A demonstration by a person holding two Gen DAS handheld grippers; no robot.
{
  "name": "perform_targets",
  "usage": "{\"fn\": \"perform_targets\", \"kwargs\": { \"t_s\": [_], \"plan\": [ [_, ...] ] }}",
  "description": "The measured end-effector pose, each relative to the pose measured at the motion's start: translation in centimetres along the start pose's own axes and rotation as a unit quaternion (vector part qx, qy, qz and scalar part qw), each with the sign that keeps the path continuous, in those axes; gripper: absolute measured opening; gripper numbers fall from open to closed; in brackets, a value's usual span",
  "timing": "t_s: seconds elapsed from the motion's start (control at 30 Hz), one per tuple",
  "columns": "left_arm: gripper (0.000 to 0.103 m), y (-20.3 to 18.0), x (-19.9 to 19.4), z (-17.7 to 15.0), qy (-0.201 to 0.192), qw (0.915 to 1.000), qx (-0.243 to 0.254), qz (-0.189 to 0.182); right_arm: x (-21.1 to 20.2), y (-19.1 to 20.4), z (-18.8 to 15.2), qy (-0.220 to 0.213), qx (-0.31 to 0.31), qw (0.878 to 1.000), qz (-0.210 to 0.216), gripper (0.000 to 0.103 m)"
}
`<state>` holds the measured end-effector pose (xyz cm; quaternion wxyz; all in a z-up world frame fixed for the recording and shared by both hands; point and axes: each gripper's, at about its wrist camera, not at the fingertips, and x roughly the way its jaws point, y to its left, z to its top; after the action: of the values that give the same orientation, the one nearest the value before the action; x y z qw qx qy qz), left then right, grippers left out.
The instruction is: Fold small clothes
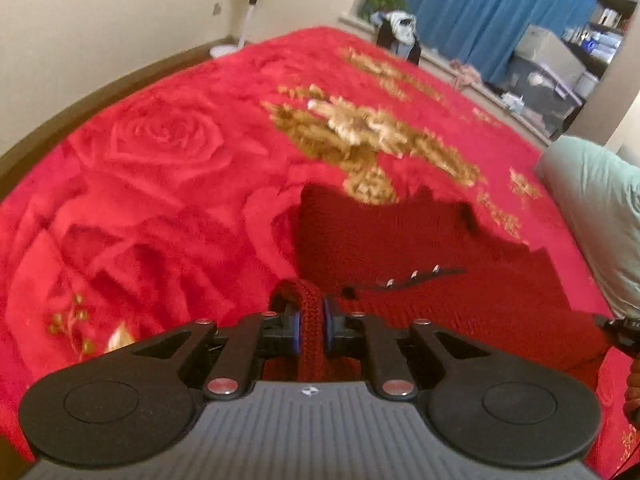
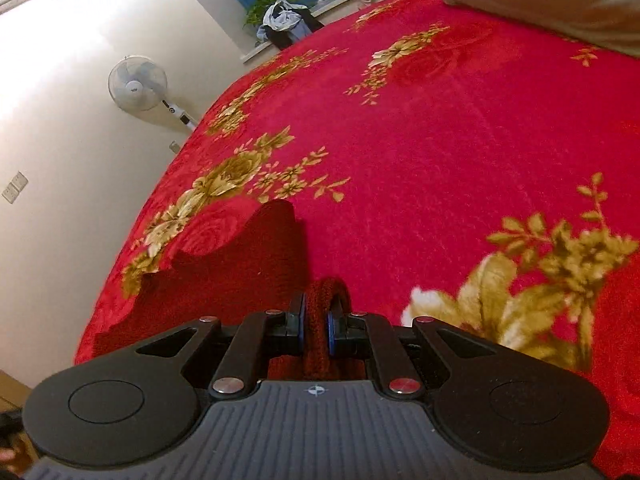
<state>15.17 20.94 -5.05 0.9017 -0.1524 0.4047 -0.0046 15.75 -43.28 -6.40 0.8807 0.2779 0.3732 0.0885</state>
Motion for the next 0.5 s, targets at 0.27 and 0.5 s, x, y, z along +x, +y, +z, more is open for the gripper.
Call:
{"fn": "perform_targets", "kwargs": {
  "t_s": [0.27,0.5],
  "plan": [
    [0.037,1.8,-3.8,-0.9,-0.032,0.9978,-0.031,-0.05,-4.1,-2.3,1.2,-0.062,0.031,0.998,-0.012,0.027],
    [0.047,4.0,-4.5,-2.3,0.023,0.9991,-0.032,0.011,-4.1,-3.4,-0.9,0.03,-0.03,0.999,-0.033,0.028]
  ]
}}
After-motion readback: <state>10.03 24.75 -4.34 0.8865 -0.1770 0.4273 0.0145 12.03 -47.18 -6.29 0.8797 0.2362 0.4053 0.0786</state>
